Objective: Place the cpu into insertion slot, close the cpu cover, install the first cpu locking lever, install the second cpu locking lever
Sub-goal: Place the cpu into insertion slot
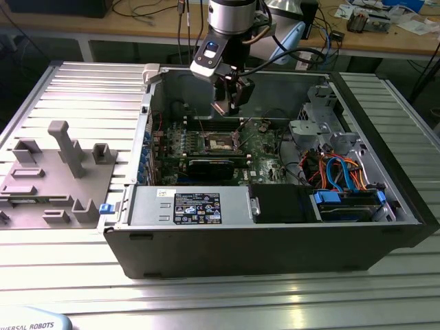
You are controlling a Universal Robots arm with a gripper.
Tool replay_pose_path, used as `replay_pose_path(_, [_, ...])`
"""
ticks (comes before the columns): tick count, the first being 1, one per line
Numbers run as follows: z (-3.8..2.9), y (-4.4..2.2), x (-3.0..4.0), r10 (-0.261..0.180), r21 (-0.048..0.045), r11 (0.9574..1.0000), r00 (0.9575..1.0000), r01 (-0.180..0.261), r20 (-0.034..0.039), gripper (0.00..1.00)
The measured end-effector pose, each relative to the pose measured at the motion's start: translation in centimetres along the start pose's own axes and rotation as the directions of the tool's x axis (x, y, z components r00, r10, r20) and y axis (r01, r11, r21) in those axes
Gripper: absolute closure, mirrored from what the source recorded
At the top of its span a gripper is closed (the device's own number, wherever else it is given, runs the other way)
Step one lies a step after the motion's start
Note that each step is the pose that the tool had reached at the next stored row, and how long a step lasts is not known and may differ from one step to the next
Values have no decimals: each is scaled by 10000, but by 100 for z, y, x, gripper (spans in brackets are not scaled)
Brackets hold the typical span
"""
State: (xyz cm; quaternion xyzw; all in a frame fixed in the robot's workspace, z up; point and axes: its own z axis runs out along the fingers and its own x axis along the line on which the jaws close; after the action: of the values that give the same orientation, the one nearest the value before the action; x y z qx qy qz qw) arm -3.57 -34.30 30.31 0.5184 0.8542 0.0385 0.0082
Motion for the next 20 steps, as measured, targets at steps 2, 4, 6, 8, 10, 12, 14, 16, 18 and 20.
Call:
replay_pose_path(2, [0,0,0,17,-1,10000,10000,-17,1,46])
replay_pose_path(4, [1,0,0,31,-1,10000,10000,-31,2,46])
replay_pose_path(6, [1,0,0,44,-2,10000,10000,-44,3,46])
replay_pose_path(8, [1,0,0,62,-3,10000,10000,-62,4,46])
replay_pose_path(10, [1,0,0,79,-3,10000,10000,-79,5,46])
replay_pose_path(12, [1,0,0,112,-4,9999,9999,-112,8,46])
replay_pose_path(14, [2,0,0,174,-6,9998,9998,-174,12,46])
replay_pose_path(16, [2,0,0,233,-7,9997,9997,-233,18,46])
replay_pose_path(18, [2,0,0,319,-8,9995,9995,-319,25,46])
replay_pose_path(20, [2,0,0,380,-9,9993,9993,-380,30,46])
